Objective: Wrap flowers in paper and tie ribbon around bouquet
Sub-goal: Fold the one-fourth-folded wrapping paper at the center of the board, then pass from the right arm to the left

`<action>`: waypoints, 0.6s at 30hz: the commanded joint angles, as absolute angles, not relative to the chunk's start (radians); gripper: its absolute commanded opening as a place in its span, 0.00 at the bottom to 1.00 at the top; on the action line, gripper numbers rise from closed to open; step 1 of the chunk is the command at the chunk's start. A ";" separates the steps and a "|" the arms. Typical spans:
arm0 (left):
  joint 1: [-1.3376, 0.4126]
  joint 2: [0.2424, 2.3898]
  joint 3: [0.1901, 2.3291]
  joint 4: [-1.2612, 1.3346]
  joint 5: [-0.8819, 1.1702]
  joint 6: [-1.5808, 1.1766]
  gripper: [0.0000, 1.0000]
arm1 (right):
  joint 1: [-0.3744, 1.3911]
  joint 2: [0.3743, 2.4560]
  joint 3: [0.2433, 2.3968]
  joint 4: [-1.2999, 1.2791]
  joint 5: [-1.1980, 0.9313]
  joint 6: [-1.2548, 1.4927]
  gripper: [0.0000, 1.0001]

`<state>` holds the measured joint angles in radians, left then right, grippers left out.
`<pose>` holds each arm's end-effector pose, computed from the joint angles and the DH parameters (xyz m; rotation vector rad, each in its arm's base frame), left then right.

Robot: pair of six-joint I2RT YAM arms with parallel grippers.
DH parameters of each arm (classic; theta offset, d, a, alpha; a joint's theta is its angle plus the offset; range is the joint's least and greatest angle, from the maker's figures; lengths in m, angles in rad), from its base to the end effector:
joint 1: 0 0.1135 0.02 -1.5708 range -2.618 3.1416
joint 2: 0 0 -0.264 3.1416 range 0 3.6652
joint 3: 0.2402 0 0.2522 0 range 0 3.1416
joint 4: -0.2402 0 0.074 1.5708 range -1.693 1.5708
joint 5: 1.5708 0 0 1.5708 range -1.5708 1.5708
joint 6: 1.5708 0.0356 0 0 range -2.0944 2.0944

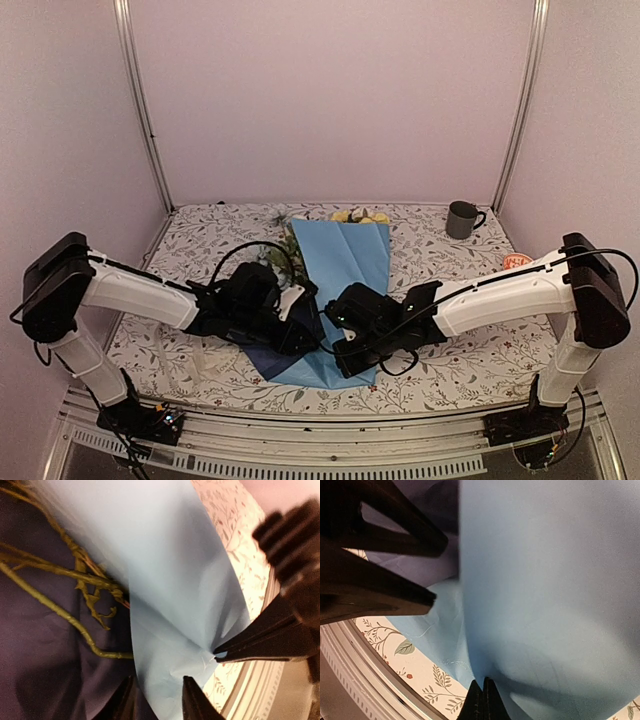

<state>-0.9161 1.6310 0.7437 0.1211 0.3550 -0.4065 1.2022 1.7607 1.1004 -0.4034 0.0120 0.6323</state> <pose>0.1817 -0.2570 0.1505 0.8232 2.3957 -1.0177 0.1277 0.3294 0.1741 -0.7745 2.6596 0.5598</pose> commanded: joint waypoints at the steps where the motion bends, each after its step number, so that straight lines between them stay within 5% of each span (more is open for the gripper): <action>1: -0.870 1.539 0.694 0.179 0.365 -0.404 0.42 | 1.203 1.780 1.116 -0.402 0.009 0.613 0.00; 8: -0.830 1.525 0.617 0.490 0.458 -0.534 0.66 | 1.203 1.787 1.124 -0.400 0.006 0.610 0.00; 18: -0.830 1.783 0.790 0.491 0.492 -0.601 0.67 | 1.203 1.783 1.126 -0.401 -0.005 0.592 0.00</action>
<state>-0.8398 1.7390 0.7311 0.4534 0.4828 -0.5755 1.2022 1.7744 1.1015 -0.4034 0.0113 0.6117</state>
